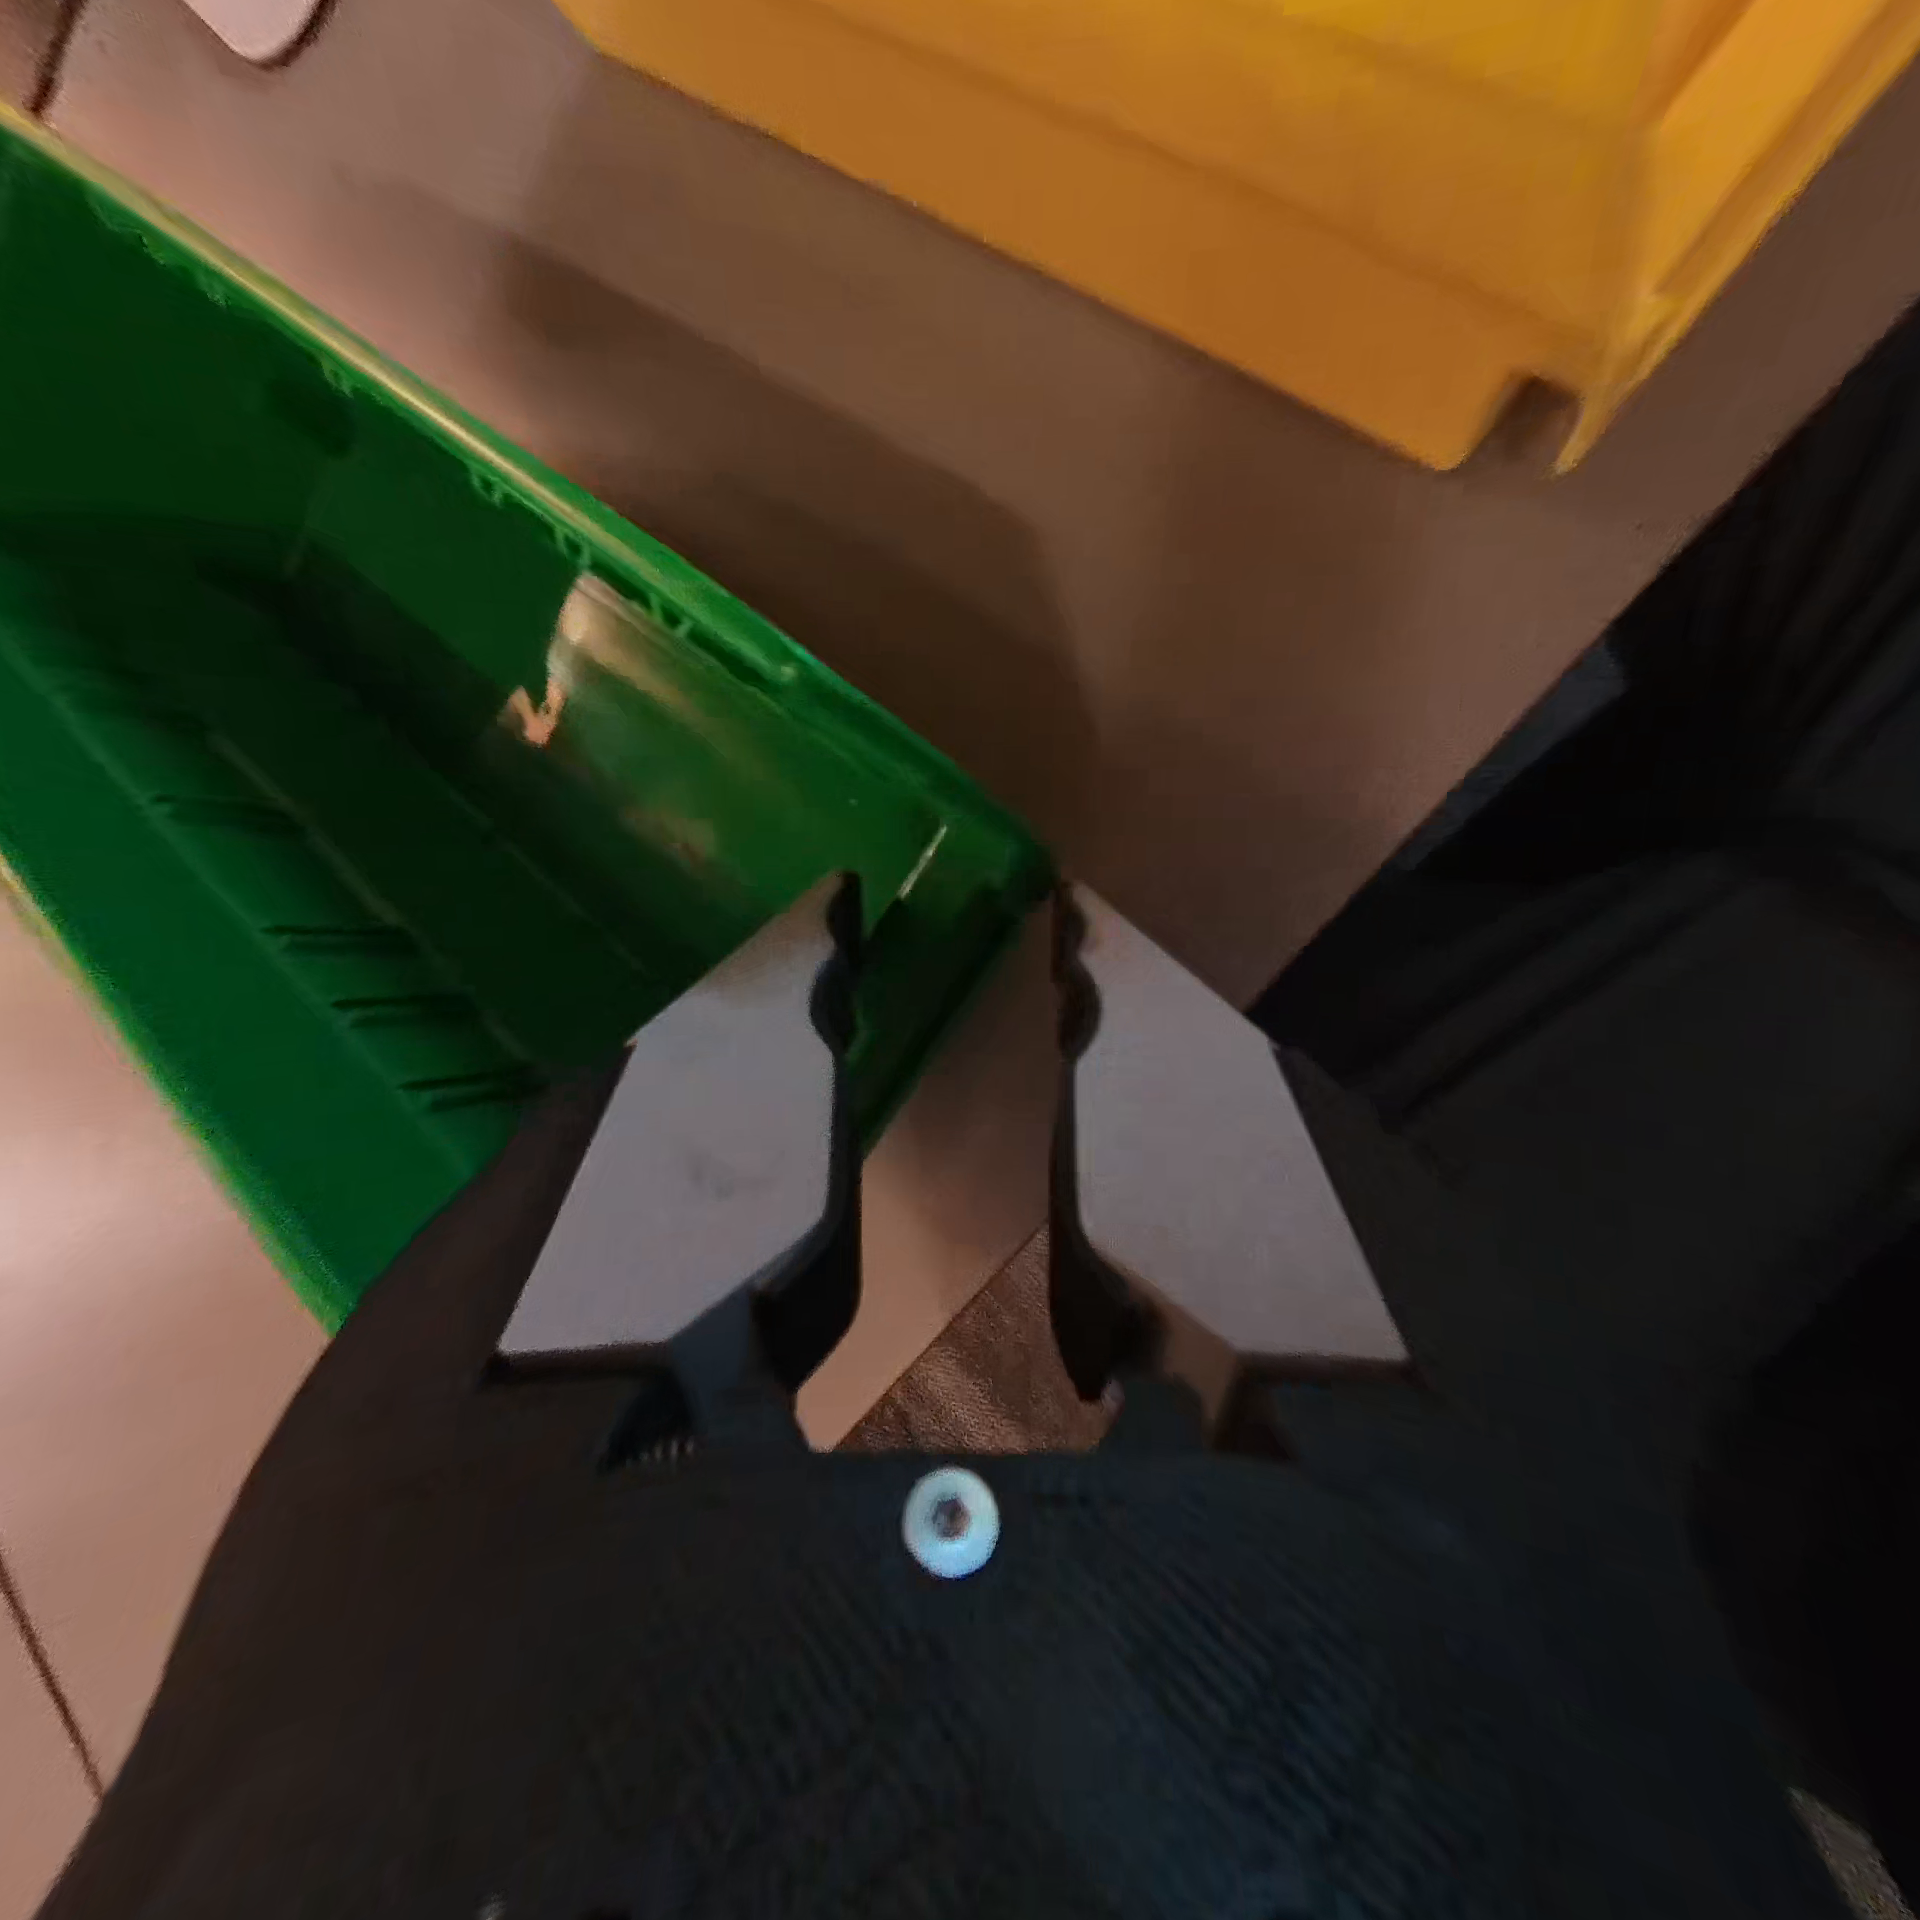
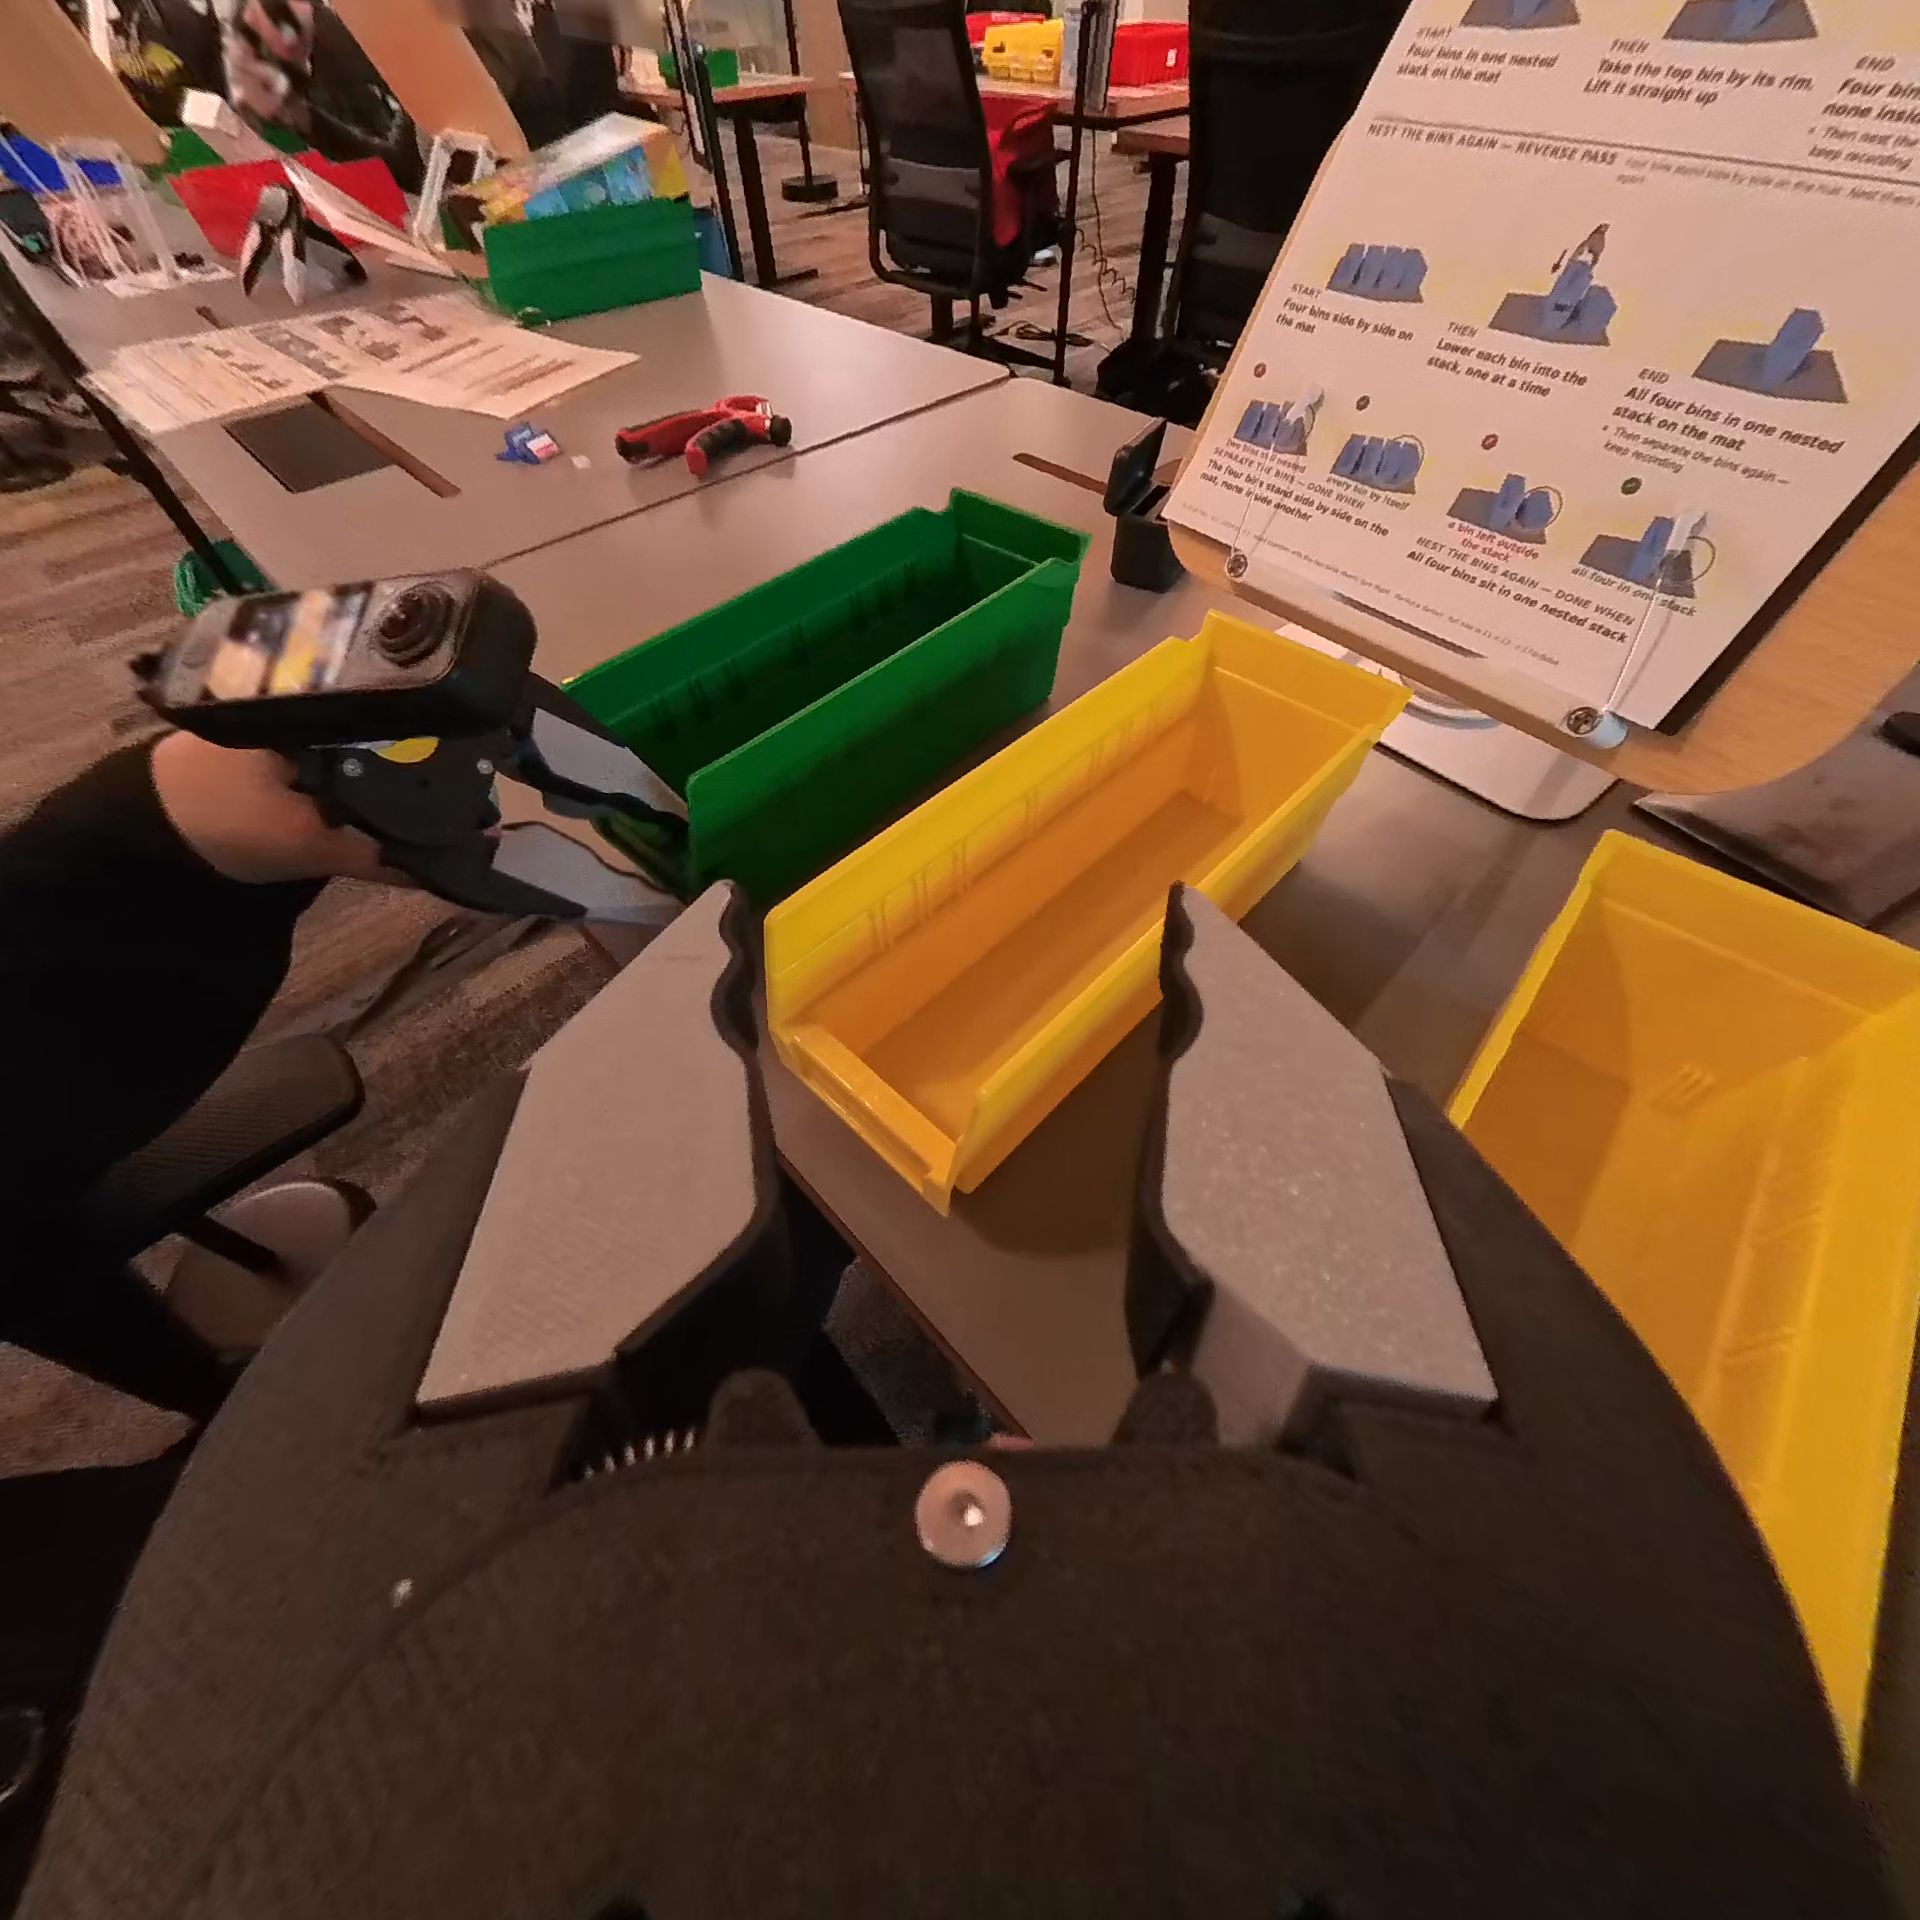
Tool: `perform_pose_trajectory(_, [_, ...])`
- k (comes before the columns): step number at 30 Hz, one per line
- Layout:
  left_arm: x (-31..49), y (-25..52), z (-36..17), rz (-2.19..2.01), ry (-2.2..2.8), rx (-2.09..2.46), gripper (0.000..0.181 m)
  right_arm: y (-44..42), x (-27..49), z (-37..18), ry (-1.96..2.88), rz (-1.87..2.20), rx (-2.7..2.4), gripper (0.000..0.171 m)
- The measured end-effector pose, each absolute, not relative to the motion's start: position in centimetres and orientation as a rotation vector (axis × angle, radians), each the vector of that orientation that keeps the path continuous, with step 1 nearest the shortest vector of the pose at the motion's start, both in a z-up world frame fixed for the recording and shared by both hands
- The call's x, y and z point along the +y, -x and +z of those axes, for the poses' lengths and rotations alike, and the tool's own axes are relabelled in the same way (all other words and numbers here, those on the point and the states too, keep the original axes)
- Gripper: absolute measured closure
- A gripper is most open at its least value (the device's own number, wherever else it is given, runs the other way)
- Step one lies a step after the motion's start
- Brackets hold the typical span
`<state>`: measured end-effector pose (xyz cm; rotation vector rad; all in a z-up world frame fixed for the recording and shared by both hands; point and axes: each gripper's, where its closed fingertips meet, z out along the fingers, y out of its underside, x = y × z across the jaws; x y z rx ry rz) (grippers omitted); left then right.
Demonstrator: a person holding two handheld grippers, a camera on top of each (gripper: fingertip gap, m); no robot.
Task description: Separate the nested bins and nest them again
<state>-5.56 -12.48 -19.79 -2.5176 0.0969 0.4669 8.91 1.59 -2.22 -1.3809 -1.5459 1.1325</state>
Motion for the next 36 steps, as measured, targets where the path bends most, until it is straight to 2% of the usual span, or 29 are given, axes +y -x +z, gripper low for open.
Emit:
perform_pose_trajectory(13, [-14.9,6.6,-19.7,0.384,2.574,-0.001,0.147,-8.7,1.6,-2.5,1.39,1.136,-1.55,0.095])
perform_pose_trajectory(17, [-15.5,6.9,-19.7,0.42,2.599,-0.002,0.146,-8.6,2.0,-3.1,1.439,1.127,-1.547,0.085])
perform_pose_trajectory(23, [-14.7,5.2,-15.0,0.349,2.407,-0.004,0.138,-8.8,3.3,-3.6,1.548,1.175,-1.496,0.074])
perform_pose_trajectory(26, [-14.4,4.9,-12.1,0.384,2.291,-0.031,0.133,-8.9,3.3,-3.2,1.544,1.216,-1.479,0.075])
perform_pose_trajectory(29, [-14.2,4.5,-10.1,0.385,2.207,-0.065,0.121,-9.0,3.2,-3.0,1.521,1.192,-1.483,0.074])
perform_pose_trajectory(36, [-13.5,3.6,-9.3,0.33,2.157,-0.071,0.124,-8.5,3.3,-3.6,1.527,1.095,-1.482,0.068])
